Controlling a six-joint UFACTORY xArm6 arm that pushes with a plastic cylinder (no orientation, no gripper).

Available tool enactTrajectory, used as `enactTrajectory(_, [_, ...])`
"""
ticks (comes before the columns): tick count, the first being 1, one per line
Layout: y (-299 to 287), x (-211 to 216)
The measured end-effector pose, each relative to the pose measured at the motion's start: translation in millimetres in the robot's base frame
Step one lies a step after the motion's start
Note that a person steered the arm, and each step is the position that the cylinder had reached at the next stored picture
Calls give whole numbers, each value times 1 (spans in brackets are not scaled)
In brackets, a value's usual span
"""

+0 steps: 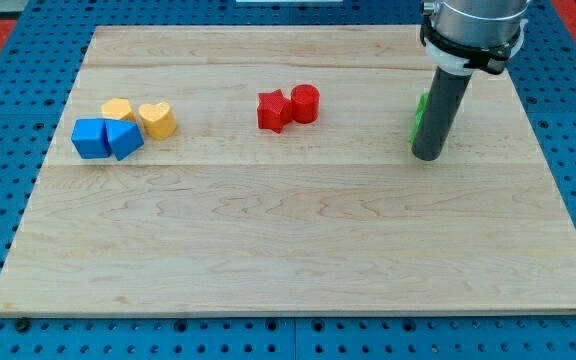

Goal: Move the green circle into the green star

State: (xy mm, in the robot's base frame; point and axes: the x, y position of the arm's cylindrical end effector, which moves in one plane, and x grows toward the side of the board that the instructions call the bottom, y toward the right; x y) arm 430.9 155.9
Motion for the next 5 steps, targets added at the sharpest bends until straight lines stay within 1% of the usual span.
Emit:
enactTrajectory(2, [-10, 1])
enactTrajectory(4, [10, 1])
enactTrajectory(5, [10, 1])
